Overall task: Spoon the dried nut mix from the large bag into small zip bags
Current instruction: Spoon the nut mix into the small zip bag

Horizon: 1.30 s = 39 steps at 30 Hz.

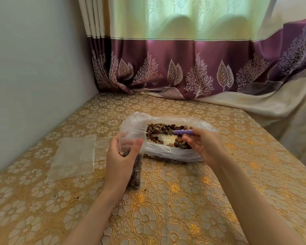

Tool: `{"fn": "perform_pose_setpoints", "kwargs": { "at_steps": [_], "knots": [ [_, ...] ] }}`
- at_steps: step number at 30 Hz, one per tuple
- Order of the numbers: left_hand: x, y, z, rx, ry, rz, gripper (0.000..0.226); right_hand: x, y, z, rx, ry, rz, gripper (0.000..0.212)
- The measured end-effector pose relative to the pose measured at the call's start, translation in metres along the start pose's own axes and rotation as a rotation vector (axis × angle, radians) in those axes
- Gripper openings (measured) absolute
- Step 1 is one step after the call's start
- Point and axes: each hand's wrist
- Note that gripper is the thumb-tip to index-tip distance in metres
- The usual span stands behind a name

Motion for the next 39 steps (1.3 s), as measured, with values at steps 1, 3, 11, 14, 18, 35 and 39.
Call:
{"fn": "perform_pose_setpoints", "kwargs": {
  "at_steps": [1,3,11,14,18,35,39],
  "knots": [
    [0.0,0.0,0.0,-0.002,0.001,0.0,0.049,0.0,-0.001,0.001,0.008,-0.01,-0.005,0.024],
    [0.0,0.0,0.0,-0.004,0.004,-0.002,0.051,-0.002,-0.002,0.005,0.022,-0.037,-0.019,0.024],
    [0.001,0.0,0.002,0.025,0.0,-0.015,0.056,-0.016,0.002,0.027,-0.047,-0.252,0.033,0.026],
    [0.001,0.0,0.003,0.034,0.009,-0.017,0.055,-0.024,0.006,0.035,-0.024,-0.266,0.106,0.026],
    [0.002,0.0,0.003,0.041,0.015,-0.02,0.051,-0.035,0.012,0.043,-0.026,-0.265,0.204,0.026],
    [0.0,0.0,0.001,-0.019,-0.052,-0.046,0.052,-0.037,0.015,0.041,-0.138,-0.455,0.31,0.02],
    [0.001,-0.001,-0.002,0.002,-0.005,-0.074,0.039,-0.028,0.009,0.037,-0.033,-0.452,0.182,0.024]
  ]
}}
Point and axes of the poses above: each hand's wrist, its own x-axis towards the middle knuckle, its own y-axis out of the palm, z = x × y, and after that the axes turned 5 degrees about -z, right-handed
